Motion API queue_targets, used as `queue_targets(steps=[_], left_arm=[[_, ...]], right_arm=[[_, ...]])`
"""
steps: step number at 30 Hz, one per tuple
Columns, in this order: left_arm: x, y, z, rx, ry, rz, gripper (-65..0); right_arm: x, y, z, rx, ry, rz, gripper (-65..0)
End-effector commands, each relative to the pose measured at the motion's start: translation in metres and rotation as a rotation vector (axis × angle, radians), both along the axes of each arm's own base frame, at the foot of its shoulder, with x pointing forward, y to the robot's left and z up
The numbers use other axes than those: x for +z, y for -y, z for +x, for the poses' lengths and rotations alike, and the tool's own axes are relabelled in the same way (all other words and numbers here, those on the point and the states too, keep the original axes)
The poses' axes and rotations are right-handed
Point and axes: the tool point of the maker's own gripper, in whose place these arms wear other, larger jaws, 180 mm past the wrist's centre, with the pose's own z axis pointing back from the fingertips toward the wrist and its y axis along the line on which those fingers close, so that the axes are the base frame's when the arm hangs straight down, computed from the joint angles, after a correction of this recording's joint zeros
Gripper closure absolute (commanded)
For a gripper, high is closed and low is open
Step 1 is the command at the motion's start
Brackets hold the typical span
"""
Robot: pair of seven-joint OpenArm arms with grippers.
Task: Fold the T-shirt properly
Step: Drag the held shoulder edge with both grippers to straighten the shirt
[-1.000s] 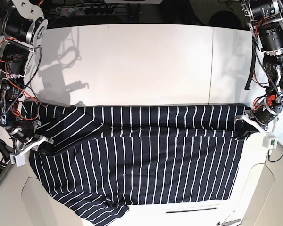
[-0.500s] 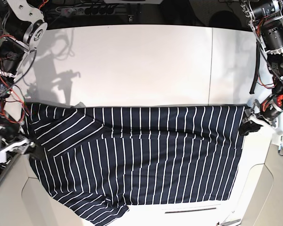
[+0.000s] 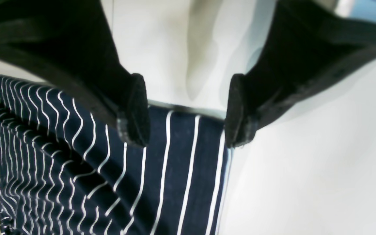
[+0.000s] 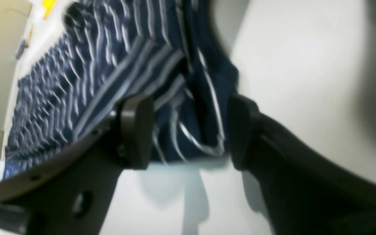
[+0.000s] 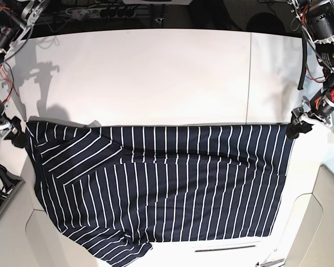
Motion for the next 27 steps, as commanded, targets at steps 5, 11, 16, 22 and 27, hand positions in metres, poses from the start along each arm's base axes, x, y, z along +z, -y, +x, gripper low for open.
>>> queue_targets(steps=[5,11,16,22,27], left_arm=[[0.004,-0.002,0.002,0.01,0.034,0.03,-39.8],[-0.008,0.012,0.001,0.018,0.033,0.014,-39.8],[-0.012,0.017,0.003,0.034,0.042,-0.008,-39.7],[-0.01,0.016,0.006,0.041,0.056,-0.007,-39.7],[-0.01,0.002,0.012,0.105,0.043,0.04,-39.5]], right_arm=[[0.003,0.01,-0.006,-0.023,0.025,-0.017,-35.6],[-0.01,0.007,-0.008,-0.04,0.007,0.032,-35.6],[-0.028,-0.003,-0.005,-0.042,-0.021,0.082,-35.7],[-0.03,-0.019,0.011,-0.032,-0.004,0.14,-35.6],[-0.027,-0.04,0.024,0.01,0.009,0.158,-35.6]])
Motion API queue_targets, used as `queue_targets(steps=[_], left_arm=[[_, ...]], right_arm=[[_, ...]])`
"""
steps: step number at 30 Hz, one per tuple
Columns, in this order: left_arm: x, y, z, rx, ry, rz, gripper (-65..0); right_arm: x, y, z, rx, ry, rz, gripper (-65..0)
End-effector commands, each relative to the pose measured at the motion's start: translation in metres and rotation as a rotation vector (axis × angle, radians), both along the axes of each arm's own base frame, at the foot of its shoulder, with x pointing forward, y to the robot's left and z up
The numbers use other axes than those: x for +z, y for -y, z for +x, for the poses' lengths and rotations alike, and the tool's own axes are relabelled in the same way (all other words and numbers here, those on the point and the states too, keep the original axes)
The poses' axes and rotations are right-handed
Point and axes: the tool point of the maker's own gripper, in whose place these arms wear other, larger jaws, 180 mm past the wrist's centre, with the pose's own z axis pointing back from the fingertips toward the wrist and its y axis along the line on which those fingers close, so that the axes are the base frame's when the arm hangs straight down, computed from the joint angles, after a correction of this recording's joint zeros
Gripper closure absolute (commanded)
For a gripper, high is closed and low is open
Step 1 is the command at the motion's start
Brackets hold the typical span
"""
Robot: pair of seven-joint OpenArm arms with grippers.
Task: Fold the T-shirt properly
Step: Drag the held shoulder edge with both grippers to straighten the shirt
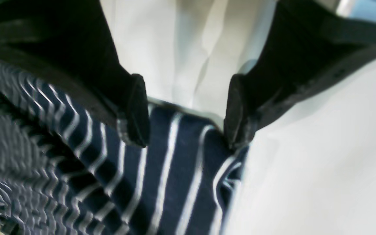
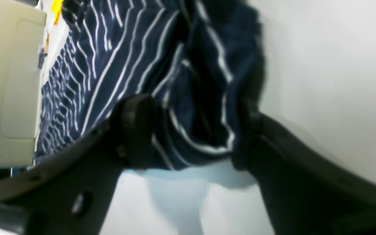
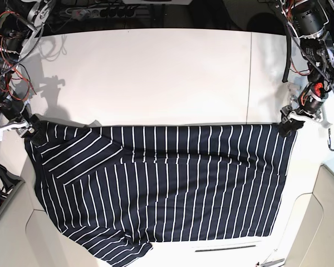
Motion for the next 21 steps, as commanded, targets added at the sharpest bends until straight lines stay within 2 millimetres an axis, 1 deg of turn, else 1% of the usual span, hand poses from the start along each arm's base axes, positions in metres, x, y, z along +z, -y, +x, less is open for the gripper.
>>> queue_targets(steps=[1,3,4,5,8,9,10,11,12,18,21], left_arm=[[0.013,-0.008,0.01,0.004,0.031,0.031,-39.5],[0.017,-0.009,0.015,0.004,0.04,0.04,-39.1],[0.018,-0.009,0.016,0.004,0.043,0.04,-36.7],[0.019,-0.009,0.017,0.004,0.045,0.04,-32.2],[0.018,-0.01,0.016,0.002,0.04,0.047,-13.4],[0.017,-0.01,0.015,0.001,0.035,0.054,-8.7],[0.017,-0.011,0.015,0.0,0.031,0.06,-4.8],[0.016,-0.011,0.015,-0.001,0.028,0.065,-1.5],[0.016,-0.012,0.014,-0.001,0.025,0.069,0.0],[0.021,-0.014,0.015,-0.01,0.024,0.067,0.0],[0.027,-0.019,0.014,-0.023,0.017,0.091,0.0]], right_arm=[[0.012,-0.001,0.011,0.018,0.034,-0.015,-35.6],[0.01,-0.012,0.014,0.047,0.029,-0.015,-34.2],[0.009,-0.016,0.015,0.06,0.026,-0.017,-30.7],[0.008,-0.02,0.016,0.071,0.023,-0.017,-26.0],[0.008,-0.026,0.017,0.086,0.023,-0.016,-9.3],[0.009,-0.027,0.018,0.087,0.025,-0.015,-4.0],[0.009,-0.027,0.019,0.087,0.027,-0.015,0.0],[0.01,-0.027,0.02,0.088,0.029,-0.017,0.0],[0.01,-0.026,0.02,0.089,0.029,-0.019,0.0],[0.017,-0.027,0.02,0.11,0.03,-0.037,0.0],[0.026,-0.022,0.019,0.116,0.04,-0.061,0.0]])
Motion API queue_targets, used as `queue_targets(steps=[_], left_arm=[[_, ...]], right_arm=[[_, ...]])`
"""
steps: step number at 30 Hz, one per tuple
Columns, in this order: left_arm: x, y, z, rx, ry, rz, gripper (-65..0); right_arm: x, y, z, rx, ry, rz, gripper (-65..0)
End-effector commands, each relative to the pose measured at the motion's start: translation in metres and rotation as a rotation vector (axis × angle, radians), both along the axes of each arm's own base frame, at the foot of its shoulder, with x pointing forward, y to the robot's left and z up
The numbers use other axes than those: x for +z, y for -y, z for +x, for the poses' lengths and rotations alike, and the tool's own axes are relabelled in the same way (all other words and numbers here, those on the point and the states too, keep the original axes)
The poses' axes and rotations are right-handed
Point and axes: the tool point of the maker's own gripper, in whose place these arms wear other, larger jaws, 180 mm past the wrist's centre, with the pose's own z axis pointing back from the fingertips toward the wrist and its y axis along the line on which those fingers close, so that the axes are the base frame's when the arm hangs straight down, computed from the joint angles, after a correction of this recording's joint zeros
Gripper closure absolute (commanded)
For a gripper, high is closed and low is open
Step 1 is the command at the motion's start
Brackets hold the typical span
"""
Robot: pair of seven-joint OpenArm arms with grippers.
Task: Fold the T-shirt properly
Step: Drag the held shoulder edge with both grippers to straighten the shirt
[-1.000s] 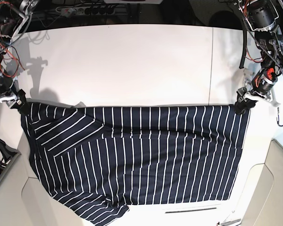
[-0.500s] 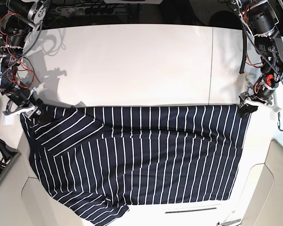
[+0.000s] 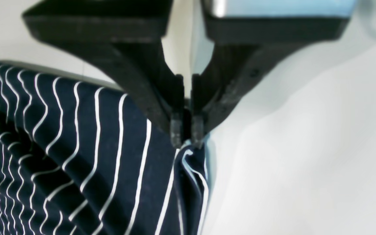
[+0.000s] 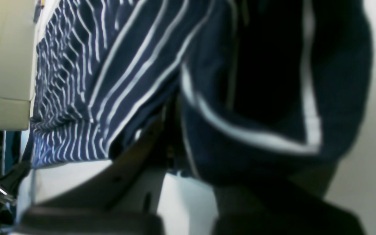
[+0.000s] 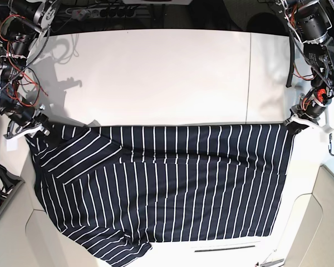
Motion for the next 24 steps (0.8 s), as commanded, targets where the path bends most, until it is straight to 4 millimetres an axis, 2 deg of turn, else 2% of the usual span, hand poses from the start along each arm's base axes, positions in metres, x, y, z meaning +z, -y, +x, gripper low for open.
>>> queue_targets(steps=[1,6,11,19,24], left_arm=[[0.024,-0.012,0.011,-0.002,0.057,0.037,0.0],[0.035,-0.014,0.01,-0.046,0.049,0.051,0.0],[0.041,-0.009,0.004,-0.09,0.039,0.059,0.0],[0.053,0.003,-0.04,-0.172,0.012,0.183,0.0],[0.063,-0.011,-0.071,-0.151,-0.012,0.251,0.0]], right_arm=[[0.023,0.013,0.011,-0.017,0.071,-0.021,0.0],[0.039,0.026,0.002,-0.024,0.093,-0.074,0.0],[0.035,0.027,-0.019,-0.009,0.074,-0.109,0.0],[0.021,0.025,-0.072,0.024,0.011,-0.162,0.0],[0.023,0.023,-0.098,0.054,-0.017,-0.185,0.0]])
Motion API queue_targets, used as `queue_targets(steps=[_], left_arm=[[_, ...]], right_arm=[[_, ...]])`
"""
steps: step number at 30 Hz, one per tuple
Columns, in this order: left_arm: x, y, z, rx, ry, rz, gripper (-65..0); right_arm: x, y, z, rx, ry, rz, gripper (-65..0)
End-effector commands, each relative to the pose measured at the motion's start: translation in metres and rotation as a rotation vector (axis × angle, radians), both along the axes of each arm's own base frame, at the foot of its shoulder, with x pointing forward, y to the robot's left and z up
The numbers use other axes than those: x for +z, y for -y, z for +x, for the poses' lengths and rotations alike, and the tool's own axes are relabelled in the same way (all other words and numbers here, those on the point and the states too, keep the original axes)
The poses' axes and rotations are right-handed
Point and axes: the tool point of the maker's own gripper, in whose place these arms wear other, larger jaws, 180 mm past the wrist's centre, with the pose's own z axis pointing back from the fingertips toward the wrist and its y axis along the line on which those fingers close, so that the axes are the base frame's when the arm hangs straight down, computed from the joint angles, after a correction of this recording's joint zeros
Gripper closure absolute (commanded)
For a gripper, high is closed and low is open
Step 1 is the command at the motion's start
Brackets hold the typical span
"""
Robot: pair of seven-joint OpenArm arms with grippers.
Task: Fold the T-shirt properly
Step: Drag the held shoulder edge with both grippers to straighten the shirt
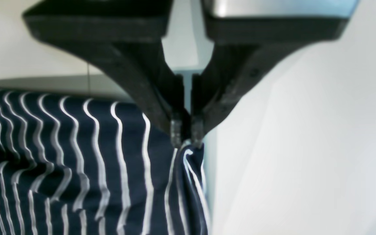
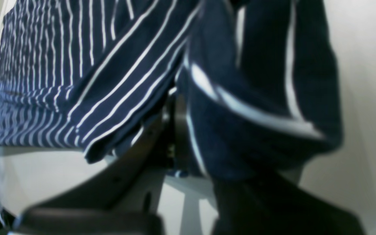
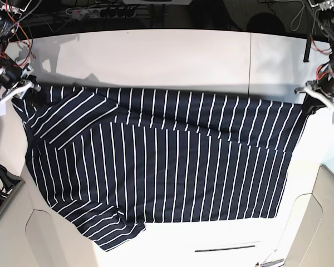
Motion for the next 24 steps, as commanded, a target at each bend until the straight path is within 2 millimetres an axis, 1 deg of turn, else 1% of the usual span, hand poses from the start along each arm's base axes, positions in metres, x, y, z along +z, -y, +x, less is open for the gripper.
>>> queue_targets(steps=[1,5,13,19,24], left_arm=[[0.014,-0.012,-0.001,0.011,0.026,0.042,0.0],[0.012,-0.022,-0.021,0.03,-0.01,0.066,0.0],[-0.001,-0.018,-0.048,0.014,-0.069,0.035,0.0],[-0.012,-0.015,-0.064,0.006,-0.126,0.024,0.0],[-0.016,-0.012,-0.074,-0.01,-0.147,0.016,0.0]], right_arm=[[0.014,0.007,0.002,-0.002,0.044,-0.017,0.0],[0.013,0.01,-0.015,0.002,0.021,-0.042,0.0],[0.002,0.011,-0.05,0.005,-0.05,-0.039,0.0],[-0.002,0.018,-0.068,-0.021,-0.083,-0.037,0.0],[-0.003,0.024,-0.077,-0.038,-0.102,-0.043,0.0]])
